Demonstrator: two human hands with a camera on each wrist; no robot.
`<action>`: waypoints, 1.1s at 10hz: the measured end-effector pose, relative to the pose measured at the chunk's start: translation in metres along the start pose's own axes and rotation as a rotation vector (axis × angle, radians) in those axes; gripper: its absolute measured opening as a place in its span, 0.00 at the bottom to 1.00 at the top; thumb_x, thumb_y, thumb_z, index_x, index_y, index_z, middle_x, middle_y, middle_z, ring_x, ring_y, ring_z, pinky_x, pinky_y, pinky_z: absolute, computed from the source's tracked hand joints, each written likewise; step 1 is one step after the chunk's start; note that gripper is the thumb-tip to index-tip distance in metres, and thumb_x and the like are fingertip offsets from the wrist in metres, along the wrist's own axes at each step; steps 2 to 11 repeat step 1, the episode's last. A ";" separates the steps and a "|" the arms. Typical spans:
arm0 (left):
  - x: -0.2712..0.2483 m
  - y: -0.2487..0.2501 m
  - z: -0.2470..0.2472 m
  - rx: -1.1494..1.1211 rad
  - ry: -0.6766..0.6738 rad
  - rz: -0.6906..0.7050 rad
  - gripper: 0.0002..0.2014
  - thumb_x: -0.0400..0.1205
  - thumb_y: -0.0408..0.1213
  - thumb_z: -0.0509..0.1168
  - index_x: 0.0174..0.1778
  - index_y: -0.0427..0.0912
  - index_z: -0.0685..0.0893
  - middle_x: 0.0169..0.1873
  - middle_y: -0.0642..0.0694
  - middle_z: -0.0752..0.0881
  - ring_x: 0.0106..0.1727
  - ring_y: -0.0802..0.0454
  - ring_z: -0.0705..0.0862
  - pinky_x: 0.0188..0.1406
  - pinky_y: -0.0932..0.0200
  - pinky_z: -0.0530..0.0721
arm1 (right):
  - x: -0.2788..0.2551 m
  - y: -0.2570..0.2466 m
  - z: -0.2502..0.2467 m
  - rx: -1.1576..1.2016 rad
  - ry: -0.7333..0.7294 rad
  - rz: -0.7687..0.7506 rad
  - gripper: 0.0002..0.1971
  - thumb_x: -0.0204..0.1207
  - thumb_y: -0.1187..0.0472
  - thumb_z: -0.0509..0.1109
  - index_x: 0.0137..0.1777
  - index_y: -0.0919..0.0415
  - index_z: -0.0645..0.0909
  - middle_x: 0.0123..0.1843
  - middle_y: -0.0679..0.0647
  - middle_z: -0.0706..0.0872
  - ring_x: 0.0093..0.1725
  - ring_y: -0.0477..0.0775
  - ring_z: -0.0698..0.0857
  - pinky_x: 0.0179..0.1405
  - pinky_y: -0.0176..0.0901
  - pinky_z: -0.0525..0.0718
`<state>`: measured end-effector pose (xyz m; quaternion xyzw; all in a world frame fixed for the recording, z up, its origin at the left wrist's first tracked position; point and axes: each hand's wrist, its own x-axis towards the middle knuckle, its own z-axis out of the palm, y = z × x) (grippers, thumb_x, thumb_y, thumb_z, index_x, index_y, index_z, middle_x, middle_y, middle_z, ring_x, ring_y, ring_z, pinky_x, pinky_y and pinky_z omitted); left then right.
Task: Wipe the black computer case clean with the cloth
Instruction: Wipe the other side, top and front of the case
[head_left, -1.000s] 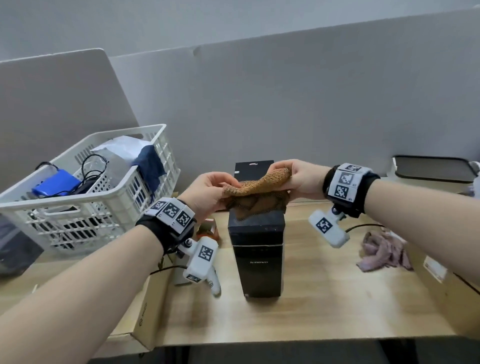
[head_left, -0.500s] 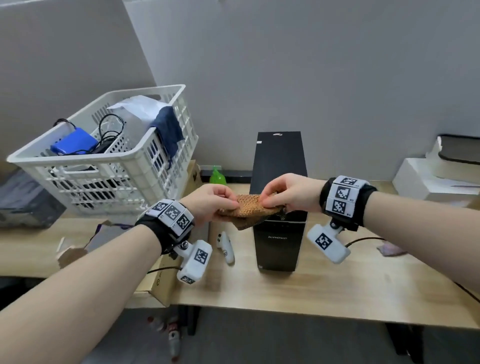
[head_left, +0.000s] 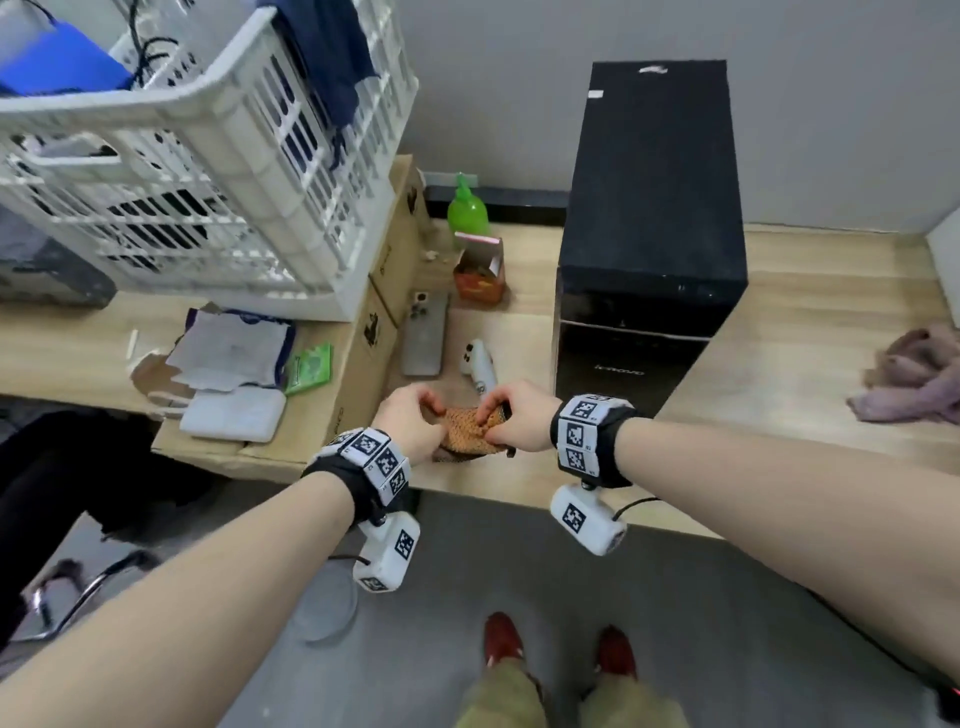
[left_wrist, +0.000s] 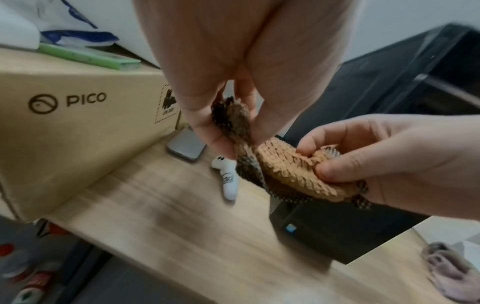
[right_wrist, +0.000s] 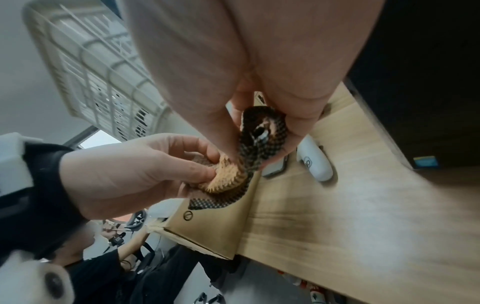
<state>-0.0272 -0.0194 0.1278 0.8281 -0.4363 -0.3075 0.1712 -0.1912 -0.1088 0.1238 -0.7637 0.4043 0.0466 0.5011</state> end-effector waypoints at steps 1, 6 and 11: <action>0.013 -0.016 0.008 0.091 -0.037 -0.068 0.13 0.73 0.40 0.71 0.53 0.47 0.84 0.57 0.43 0.84 0.50 0.45 0.85 0.53 0.56 0.83 | 0.026 0.009 0.014 -0.043 -0.049 0.025 0.16 0.71 0.65 0.75 0.57 0.51 0.83 0.51 0.53 0.87 0.39 0.48 0.86 0.32 0.34 0.83; 0.013 -0.016 0.008 0.091 -0.037 -0.068 0.13 0.73 0.40 0.71 0.53 0.47 0.84 0.57 0.43 0.84 0.50 0.45 0.85 0.53 0.56 0.83 | 0.026 0.009 0.014 -0.043 -0.049 0.025 0.16 0.71 0.65 0.75 0.57 0.51 0.83 0.51 0.53 0.87 0.39 0.48 0.86 0.32 0.34 0.83; 0.013 -0.016 0.008 0.091 -0.037 -0.068 0.13 0.73 0.40 0.71 0.53 0.47 0.84 0.57 0.43 0.84 0.50 0.45 0.85 0.53 0.56 0.83 | 0.026 0.009 0.014 -0.043 -0.049 0.025 0.16 0.71 0.65 0.75 0.57 0.51 0.83 0.51 0.53 0.87 0.39 0.48 0.86 0.32 0.34 0.83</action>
